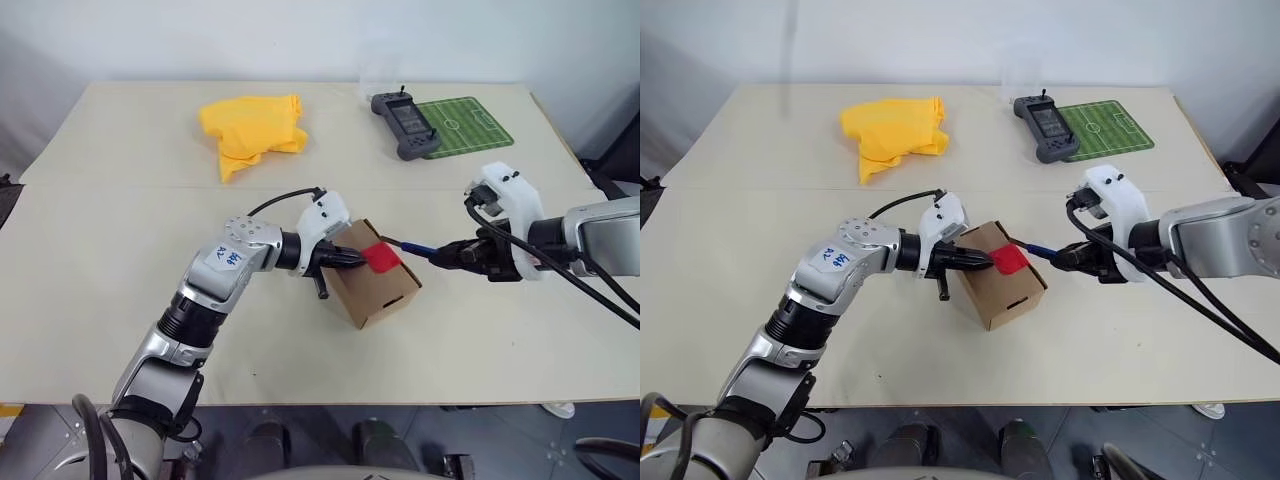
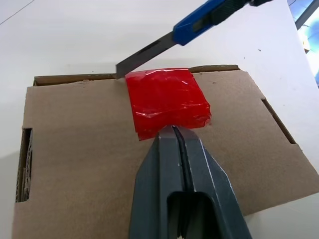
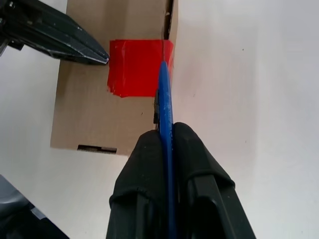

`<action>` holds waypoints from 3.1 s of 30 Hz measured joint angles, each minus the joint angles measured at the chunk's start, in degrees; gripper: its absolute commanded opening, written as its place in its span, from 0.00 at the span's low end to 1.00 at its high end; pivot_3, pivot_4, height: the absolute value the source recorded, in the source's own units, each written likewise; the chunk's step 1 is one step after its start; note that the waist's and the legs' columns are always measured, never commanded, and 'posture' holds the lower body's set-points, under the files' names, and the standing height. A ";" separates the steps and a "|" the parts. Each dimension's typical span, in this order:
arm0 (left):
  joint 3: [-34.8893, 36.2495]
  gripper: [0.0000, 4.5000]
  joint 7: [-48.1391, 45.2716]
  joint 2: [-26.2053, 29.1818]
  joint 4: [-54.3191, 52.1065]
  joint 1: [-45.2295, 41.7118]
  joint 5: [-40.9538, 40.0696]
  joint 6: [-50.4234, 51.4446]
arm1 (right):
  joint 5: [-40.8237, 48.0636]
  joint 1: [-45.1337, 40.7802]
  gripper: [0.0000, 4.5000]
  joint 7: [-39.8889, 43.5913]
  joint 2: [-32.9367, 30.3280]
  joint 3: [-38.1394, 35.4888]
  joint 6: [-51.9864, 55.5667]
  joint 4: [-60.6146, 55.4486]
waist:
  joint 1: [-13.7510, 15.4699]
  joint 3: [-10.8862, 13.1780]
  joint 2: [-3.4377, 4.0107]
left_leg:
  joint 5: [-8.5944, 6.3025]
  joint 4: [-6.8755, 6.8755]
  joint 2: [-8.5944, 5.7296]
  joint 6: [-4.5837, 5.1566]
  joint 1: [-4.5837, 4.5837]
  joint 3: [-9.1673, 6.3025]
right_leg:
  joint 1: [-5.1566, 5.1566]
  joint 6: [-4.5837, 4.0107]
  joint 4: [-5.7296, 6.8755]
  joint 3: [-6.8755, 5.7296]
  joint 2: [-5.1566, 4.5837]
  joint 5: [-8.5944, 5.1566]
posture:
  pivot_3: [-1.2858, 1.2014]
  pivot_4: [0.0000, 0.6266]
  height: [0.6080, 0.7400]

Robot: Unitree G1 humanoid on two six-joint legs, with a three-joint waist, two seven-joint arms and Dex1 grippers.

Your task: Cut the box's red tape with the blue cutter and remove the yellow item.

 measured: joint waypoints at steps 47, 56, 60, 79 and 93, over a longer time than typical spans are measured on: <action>0.30 0.00 -0.20 0.27 -0.69 -0.44 -0.90 2.72 | -0.05 5.25 0.01 -3.17 -5.18 -1.96 -10.68 2.25 | -0.10 0.00 0.00 | -0.03 0.07 -0.01 0.06 -0.03 0.03 | -0.03 0.02 0.08 0.00 -0.03 0.01 | 0.52 0.24 1.00; 0.20 0.00 -0.16 0.43 -1.38 -0.44 -1.08 3.49 | -0.05 7.75 0.01 -3.62 -5.13 -4.01 -11.34 -0.16 | -0.18 0.00 0.00 | -0.05 0.16 -0.01 0.08 -0.03 0.04 | -0.03 0.03 0.13 0.02 -0.02 0.01 | 0.52 0.24 1.00; 0.18 0.00 -0.14 0.43 -1.43 -0.44 -1.12 3.68 | -0.05 8.20 0.01 -3.78 -5.13 -4.29 -11.38 -0.21 | -0.18 0.00 0.00 | -0.06 0.22 -0.01 0.10 -0.03 0.04 | -0.03 0.03 0.16 0.03 -0.01 0.01 | 0.52 0.24 1.00; 0.14 0.00 -0.12 0.43 -1.57 -0.44 -1.23 3.96 | -0.05 10.01 0.01 -4.79 -5.10 -5.01 -11.82 1.20 | -0.19 0.00 0.00 | -0.08 0.31 0.00 0.15 -0.04 0.07 | -0.03 0.03 0.21 0.08 0.01 0.02 | 0.52 0.24 1.00; -0.06 0.00 -0.13 0.42 -1.59 -0.44 -1.25 3.89 | -0.06 11.56 0.01 -6.91 -5.03 -4.96 -12.82 -1.39 | -0.21 0.00 0.00 | -0.09 0.36 0.01 0.16 -0.04 0.09 | -0.03 0.04 0.23 0.10 0.03 0.02 | 0.52 0.24 1.00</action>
